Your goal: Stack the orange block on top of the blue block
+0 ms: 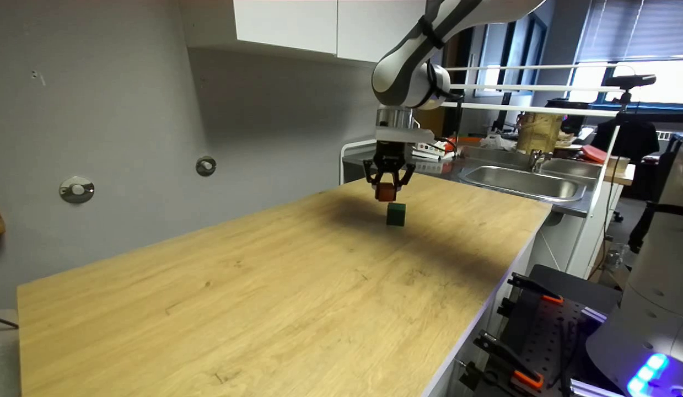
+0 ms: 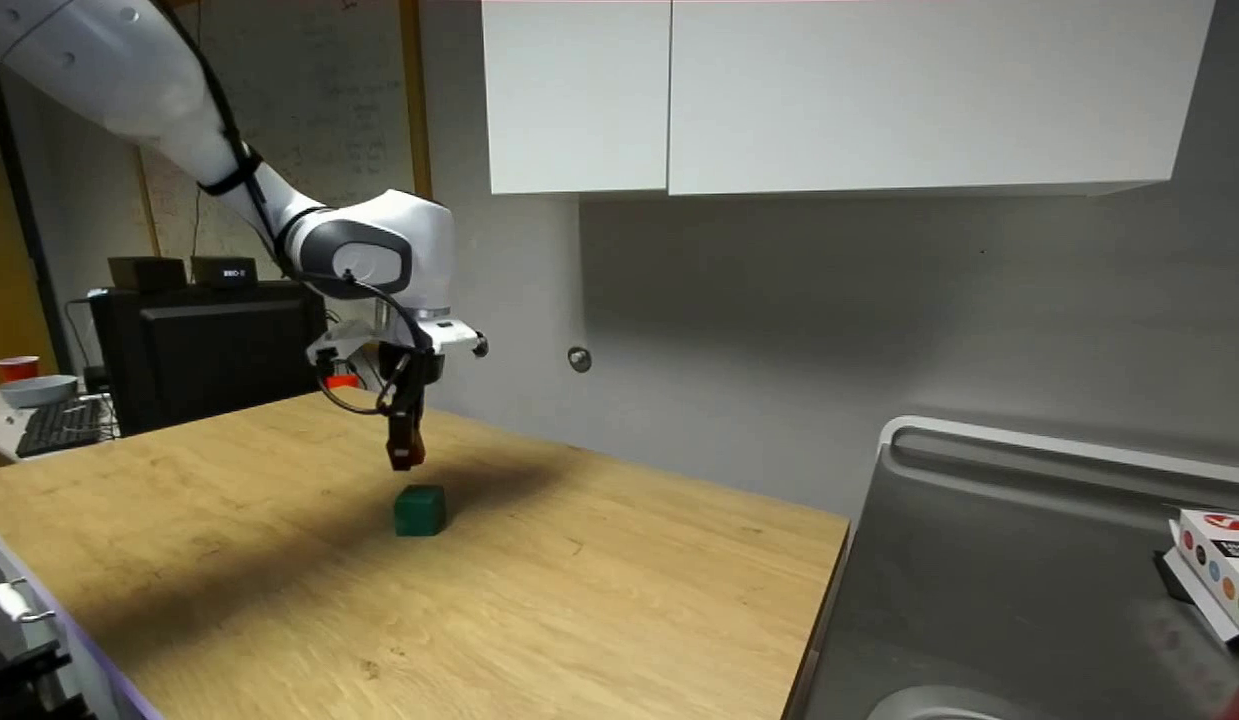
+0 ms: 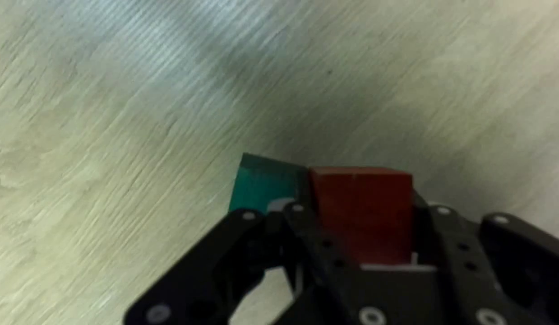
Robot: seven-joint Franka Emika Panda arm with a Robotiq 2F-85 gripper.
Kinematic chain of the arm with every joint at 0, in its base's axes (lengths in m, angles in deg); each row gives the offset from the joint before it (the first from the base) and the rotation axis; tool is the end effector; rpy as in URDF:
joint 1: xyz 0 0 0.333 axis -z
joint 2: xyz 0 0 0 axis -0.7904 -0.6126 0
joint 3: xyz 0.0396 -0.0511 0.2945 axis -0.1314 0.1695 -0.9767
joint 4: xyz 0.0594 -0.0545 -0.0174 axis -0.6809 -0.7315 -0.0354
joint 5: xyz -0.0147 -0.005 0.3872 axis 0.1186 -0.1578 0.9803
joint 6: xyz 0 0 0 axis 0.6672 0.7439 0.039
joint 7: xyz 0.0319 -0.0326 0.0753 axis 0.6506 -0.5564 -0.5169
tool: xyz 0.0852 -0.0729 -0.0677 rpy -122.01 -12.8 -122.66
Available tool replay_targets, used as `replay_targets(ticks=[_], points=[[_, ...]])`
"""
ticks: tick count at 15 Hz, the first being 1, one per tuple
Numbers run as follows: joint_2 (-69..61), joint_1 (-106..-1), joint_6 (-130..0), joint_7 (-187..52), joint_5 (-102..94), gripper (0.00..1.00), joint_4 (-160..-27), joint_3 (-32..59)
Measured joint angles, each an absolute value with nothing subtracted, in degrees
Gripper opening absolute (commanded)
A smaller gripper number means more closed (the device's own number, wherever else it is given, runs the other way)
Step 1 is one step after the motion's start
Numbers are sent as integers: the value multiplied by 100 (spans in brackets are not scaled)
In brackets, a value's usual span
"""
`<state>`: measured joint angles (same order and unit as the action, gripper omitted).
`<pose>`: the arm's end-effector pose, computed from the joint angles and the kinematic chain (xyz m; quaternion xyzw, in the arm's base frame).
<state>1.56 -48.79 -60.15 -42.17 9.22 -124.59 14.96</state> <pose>0.5391 -0.0768 0.2715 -0.9184 0.3898 0.0459 0.0499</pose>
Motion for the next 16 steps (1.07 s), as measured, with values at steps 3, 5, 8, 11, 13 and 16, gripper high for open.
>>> replay_targets(ticks=[3, 5, 8, 11, 13, 16], points=[[135, -4747, -5998, -4232, 991, 19, -12214, 1549], [105, -4684, -5991, -4233, 1001, 19, -12167, 1585], [46, -4615, -5951, -4234, 1005, 19, -12178, 1644], [-16, -4568, -5887, -4234, 1006, 19, -12204, 1689], [-50, -4563, -5860, -4234, 1006, 19, -12216, 1695], [-98, -4582, -5808, -4234, 1017, 19, -12217, 1694]])
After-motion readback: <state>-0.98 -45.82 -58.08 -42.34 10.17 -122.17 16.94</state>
